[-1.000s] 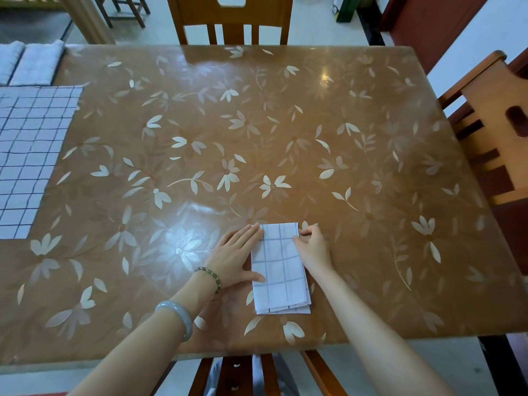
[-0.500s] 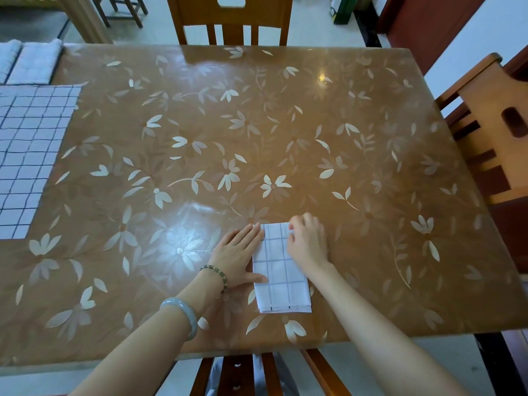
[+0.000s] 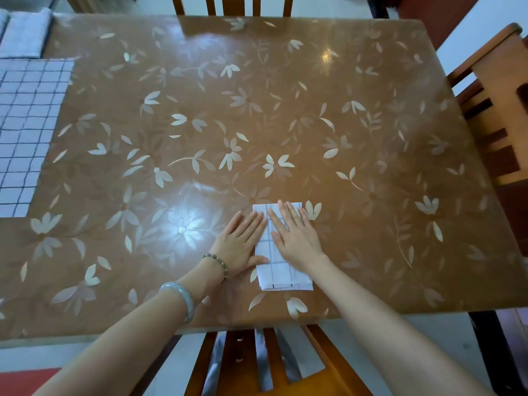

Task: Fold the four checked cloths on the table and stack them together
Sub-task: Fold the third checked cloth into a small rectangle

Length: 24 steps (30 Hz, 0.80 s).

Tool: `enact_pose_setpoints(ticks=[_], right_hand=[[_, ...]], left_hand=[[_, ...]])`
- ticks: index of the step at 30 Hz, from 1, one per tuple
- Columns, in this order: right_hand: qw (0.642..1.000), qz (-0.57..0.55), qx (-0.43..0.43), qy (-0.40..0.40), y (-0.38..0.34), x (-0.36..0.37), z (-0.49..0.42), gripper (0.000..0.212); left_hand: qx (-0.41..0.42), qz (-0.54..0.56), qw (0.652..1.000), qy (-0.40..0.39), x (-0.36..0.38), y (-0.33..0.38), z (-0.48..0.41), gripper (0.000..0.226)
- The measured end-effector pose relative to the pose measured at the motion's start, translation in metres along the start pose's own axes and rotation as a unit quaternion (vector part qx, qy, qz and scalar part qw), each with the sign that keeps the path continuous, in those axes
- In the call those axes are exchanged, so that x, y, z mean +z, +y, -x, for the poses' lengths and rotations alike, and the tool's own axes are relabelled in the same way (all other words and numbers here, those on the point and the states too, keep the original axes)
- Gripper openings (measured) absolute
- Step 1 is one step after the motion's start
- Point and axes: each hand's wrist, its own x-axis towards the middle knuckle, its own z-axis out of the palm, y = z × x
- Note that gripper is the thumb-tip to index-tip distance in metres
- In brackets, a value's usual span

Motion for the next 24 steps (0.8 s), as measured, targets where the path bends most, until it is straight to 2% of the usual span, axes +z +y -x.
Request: enact_pose_setpoints(ticks=[4, 8, 13, 15, 19, 21, 24], right_hand=[[1.0, -0.005, -0.003, -0.003, 0.001, 0.002, 0.001, 0.059], [1.0, 0.005, -0.007, 0.001, 0.001, 0.003, 0.002, 0.059], [1.0, 0.013, -0.01, 0.011, 0.001, 0.005, 0.001, 0.057], [1.0, 0.01, -0.011, 0.009, 0.001, 0.005, 0.001, 0.057], [1.0, 0.01, -0.005, 0.02, 0.0, 0.004, 0.001, 0.057], [1.0, 0.011, -0.007, 0.022, 0.0, 0.006, 0.0, 0.057], [1.0, 0.011, -0.01, 0.025, 0.002, 0.007, 0.0, 0.058]], left_hand=[[0.055, -0.021, 0.998, 0.039, 0.02, 0.019, 0.031, 0.082], [0.098, -0.028, 0.994, 0.046, 0.032, 0.034, 0.06, 0.07], [0.159, -0.008, 0.986, 0.045, 0.02, 0.034, 0.081, 0.071], [0.138, 0.006, 0.989, 0.055, 0.007, 0.022, 0.067, 0.072], [-0.003, 0.028, 0.999, 0.027, -0.009, -0.008, 0.015, 0.081], [-0.025, 0.02, 0.999, -0.004, -0.008, -0.014, -0.001, 0.089], [-0.021, 0.002, 1.0, -0.002, -0.003, -0.012, -0.004, 0.097]])
